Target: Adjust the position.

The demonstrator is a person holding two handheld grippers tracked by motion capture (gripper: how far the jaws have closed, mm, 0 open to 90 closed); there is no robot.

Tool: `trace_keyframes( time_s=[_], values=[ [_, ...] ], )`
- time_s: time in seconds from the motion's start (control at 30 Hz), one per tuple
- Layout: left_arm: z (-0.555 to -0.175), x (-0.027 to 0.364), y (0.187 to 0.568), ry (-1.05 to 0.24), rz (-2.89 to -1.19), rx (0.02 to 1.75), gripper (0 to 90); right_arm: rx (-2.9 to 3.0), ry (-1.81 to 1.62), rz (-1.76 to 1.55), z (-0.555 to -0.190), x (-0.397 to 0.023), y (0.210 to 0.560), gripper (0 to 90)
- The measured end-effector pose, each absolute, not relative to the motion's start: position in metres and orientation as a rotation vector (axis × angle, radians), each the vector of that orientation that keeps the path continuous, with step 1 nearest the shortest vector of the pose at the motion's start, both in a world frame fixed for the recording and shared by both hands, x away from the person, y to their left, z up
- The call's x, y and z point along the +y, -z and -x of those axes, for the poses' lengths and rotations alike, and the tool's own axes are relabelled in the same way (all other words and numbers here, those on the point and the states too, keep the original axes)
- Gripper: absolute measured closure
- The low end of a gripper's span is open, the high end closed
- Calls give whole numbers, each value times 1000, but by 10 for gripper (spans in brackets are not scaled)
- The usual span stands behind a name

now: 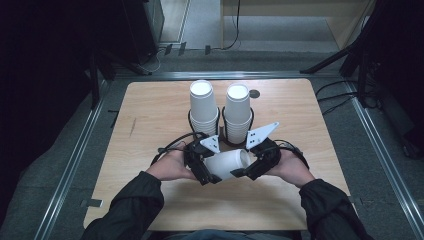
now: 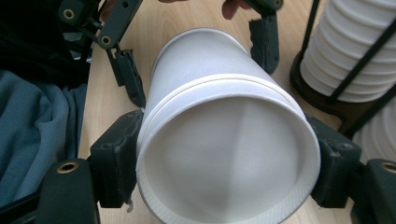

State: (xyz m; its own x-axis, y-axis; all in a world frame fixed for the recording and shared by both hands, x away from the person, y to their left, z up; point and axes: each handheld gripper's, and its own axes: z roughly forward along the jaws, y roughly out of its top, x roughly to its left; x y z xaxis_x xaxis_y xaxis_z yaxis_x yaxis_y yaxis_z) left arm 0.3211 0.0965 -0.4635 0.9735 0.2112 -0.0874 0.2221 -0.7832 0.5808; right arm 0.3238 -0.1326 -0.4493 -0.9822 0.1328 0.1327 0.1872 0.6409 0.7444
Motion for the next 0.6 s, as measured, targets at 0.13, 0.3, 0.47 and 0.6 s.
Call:
trace_keyframes(
  time_s=[0.13,0.3,0.47,0.6],
  values=[
    [-322,105,458,-8,-2433,312,0,-2765,1311,314,-326,-139,447,243],
    [-323,116,452,-23,-2344,357,0,-2750,1345,350,-328,-145,444,243],
    [-324,124,451,13,-2285,384,0,-2726,1400,396,-329,-155,439,242],
    [-324,126,453,45,-2225,378,0,-2700,1448,406,-329,-161,434,243]
  ],
)
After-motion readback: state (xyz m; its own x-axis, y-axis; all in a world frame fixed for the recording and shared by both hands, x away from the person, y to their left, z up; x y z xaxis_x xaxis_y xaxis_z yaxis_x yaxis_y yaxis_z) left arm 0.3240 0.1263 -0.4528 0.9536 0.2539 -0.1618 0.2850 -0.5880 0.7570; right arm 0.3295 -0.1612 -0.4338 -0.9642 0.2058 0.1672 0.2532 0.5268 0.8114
